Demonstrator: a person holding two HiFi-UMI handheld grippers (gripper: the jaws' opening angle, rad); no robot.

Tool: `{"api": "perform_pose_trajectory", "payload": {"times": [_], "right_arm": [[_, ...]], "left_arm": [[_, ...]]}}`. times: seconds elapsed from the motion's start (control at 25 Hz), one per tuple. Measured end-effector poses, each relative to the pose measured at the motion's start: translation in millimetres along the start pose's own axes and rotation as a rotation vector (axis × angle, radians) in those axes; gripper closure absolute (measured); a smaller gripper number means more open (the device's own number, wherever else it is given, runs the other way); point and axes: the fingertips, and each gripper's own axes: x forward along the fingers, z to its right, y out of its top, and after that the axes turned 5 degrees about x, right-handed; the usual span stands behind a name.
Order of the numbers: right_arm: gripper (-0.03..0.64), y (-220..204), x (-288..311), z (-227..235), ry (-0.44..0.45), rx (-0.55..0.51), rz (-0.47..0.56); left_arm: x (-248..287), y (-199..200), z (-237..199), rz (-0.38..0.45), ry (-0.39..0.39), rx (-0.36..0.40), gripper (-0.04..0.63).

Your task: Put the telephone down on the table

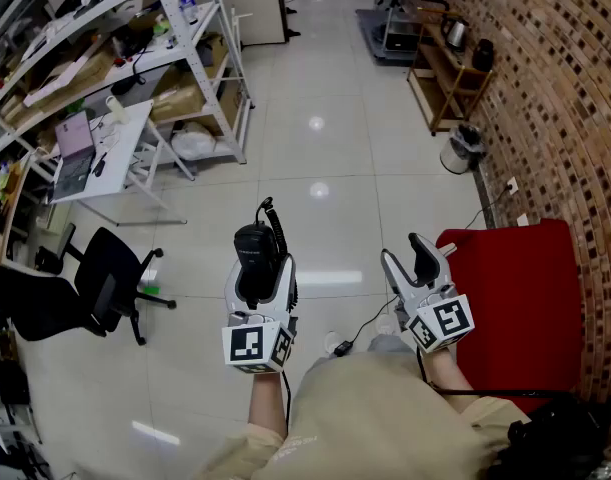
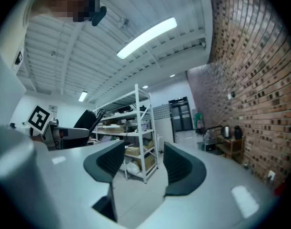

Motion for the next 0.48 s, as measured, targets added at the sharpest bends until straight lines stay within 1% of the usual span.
{"api": "perform_pose_trajectory", "payload": {"times": [0.08,0.12,0.16,0.2,0.32,0.4,0.48], "right_arm": [[0.371,6.7,-11.7,1.2,-0.05,-0.023,0.015],[0.371,11.7,-21.9,7.1,-0.076,-0.033,0.025],[0.371,18.2,-37.8,19.3,-0.104,-0.04,0.037],[0.371,26.2,-59.5,38.1,-0.137,-0.046,0.052],[0.373,56.8,-137.9,99.9,-0.245,-0.063,0.099],[0.373,78.0,-182.3,117.2,-0.304,-0.08,0.121],[0.373,99.8,-222.0,121.1,-0.357,-0.096,0.145]], "left_arm": [[4.5,-6.8,5.9,-0.009,-0.05,-0.026,0.311],[8.4,-9.8,16.6,-0.011,-0.078,-0.034,0.311],[14.4,-12.6,36.4,-0.011,-0.111,-0.038,0.311],[22.8,-15.1,65.7,-0.008,-0.151,-0.037,0.311],[48.4,-15.8,171.9,0.002,-0.282,-0.029,0.311],[53.8,-7.6,227.1,0.005,-0.364,-0.024,0.311],[52.9,1.5,271.2,-0.002,-0.435,-0.023,0.311]]}}
